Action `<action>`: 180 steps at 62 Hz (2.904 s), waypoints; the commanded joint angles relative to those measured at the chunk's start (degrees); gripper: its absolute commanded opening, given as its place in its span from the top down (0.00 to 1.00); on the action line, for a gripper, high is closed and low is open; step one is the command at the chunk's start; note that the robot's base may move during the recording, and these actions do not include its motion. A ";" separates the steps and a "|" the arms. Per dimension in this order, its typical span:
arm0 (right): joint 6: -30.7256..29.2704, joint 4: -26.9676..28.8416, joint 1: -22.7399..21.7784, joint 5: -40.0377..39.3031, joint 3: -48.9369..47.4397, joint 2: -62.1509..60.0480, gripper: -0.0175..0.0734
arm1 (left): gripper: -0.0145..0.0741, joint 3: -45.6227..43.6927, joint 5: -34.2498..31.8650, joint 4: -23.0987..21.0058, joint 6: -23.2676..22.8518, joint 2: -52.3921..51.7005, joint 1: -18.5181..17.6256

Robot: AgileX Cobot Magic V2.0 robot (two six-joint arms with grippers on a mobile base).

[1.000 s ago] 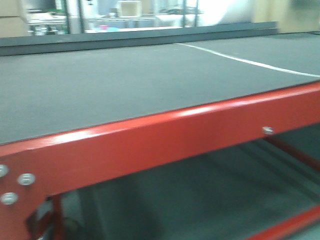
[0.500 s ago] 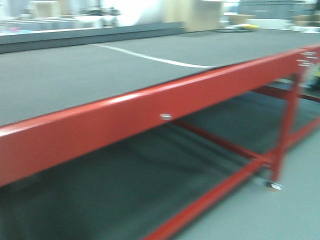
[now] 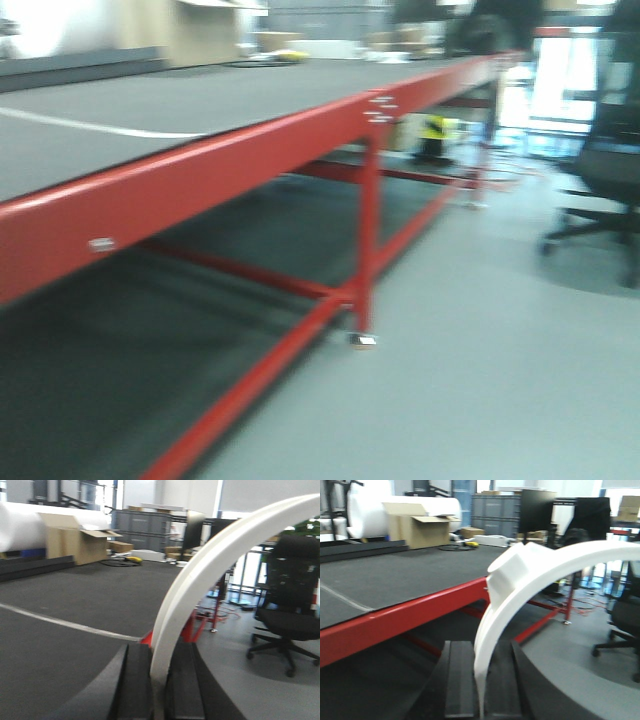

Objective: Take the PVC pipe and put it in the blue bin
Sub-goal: 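Drive the base past the table toward the black office chair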

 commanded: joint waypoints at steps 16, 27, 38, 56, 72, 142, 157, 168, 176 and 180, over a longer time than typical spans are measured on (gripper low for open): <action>-0.53 -0.30 0.18 -0.74 0.05 -0.29 0.99 | 0.96 -0.07 -1.66 -0.45 -0.16 -0.36 -0.20; -0.53 -0.30 0.18 -0.74 0.05 -0.29 0.99 | 0.96 -0.07 -1.66 -0.45 -0.16 -0.36 -0.20; -0.53 -0.30 0.18 -0.74 0.05 -0.29 0.99 | 0.96 -0.07 -1.66 -0.45 -0.16 -0.36 -0.20; -0.53 -0.30 0.18 -0.74 0.05 -0.29 0.99 | 0.96 -0.07 -1.66 -0.45 -0.16 -0.36 -0.20; -0.53 -0.30 0.18 -0.74 0.05 -0.29 0.99 | 0.96 -0.07 -1.66 -0.45 -0.16 -0.36 -0.20; -0.53 -0.30 0.18 -0.74 0.05 -0.29 0.99 | 0.96 -0.07 -1.66 -0.45 -0.16 -0.36 -0.20; -0.53 -0.30 0.18 -0.74 0.05 -0.29 0.99 | 0.96 -0.07 -1.66 -0.45 -0.16 -0.36 -0.20; -0.53 -0.30 0.18 -0.74 0.05 -0.29 0.99 | 0.96 -0.07 -1.66 -0.45 -0.16 -0.36 -0.20; -0.53 -0.30 0.18 -0.74 0.05 -0.29 0.99 | 0.96 -0.07 -1.66 -0.45 -0.16 -0.36 -0.20; -0.53 -0.30 0.18 -0.74 0.05 -0.29 0.99 | 0.96 -0.07 -1.66 -0.45 -0.16 -0.36 -0.20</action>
